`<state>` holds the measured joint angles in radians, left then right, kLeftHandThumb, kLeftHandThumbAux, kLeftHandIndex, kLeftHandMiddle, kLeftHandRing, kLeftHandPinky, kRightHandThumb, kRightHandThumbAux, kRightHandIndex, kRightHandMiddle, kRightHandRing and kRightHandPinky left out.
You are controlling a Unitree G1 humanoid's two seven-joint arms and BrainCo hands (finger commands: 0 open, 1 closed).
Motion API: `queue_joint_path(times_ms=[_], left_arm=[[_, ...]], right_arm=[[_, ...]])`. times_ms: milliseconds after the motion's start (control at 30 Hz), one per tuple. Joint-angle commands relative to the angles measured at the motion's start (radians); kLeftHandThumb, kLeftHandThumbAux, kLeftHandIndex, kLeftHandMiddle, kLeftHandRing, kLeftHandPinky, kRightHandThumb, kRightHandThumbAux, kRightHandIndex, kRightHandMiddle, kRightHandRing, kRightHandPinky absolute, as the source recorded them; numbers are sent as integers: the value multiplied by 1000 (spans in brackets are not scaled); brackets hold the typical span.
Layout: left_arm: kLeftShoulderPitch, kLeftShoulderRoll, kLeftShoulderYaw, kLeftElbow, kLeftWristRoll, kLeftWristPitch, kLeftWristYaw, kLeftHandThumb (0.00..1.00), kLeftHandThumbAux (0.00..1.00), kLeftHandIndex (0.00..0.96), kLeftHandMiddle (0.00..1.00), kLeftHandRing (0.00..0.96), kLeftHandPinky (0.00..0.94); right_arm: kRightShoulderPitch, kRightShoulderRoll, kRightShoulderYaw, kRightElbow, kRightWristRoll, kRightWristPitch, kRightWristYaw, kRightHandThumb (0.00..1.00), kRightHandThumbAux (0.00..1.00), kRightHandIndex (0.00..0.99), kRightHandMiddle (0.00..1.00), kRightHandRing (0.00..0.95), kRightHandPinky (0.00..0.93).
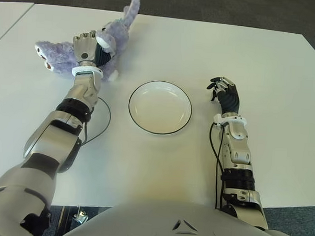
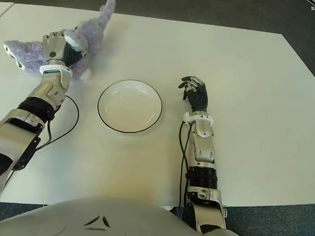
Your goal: Put the doll into the plate.
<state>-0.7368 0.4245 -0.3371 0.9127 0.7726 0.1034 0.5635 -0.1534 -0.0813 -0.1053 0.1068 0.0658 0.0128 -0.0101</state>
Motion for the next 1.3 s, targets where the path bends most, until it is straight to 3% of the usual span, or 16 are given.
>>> queue_joint_path(times_ms=[33, 233, 367, 533, 900, 1300], left_arm=[[23, -9, 2, 35, -36, -54, 6, 999, 674, 502, 363, 439, 542], [24, -18, 36, 44, -95, -99, -6, 1000, 673, 704, 402, 409, 505], [17, -21, 43, 55, -116, -125, -8, 1000, 670, 761, 402, 426, 515], [15, -27, 61, 43, -156, -152, -41, 1000, 659, 788, 473, 529, 447], [58, -20, 101, -121, -214, -142, -134, 1000, 658, 835, 502, 481, 427], [113, -18, 135, -317, -216, -170, -115, 1000, 656, 852, 504, 496, 433]], right_arm=[[87, 20, 1, 38, 0, 23, -3, 848, 675, 424, 587, 770, 736], [90, 26, 0, 26, 2, 40, -11, 848, 675, 424, 588, 768, 736], [87, 29, 0, 22, 2, 56, -19, 848, 675, 424, 588, 766, 732], [87, 31, 2, 17, -1, 66, -27, 848, 675, 425, 588, 765, 739], [85, 29, 4, 30, 2, 52, -23, 848, 675, 425, 586, 767, 738], [82, 25, 9, 36, -1, 53, -16, 848, 675, 424, 586, 765, 732]])
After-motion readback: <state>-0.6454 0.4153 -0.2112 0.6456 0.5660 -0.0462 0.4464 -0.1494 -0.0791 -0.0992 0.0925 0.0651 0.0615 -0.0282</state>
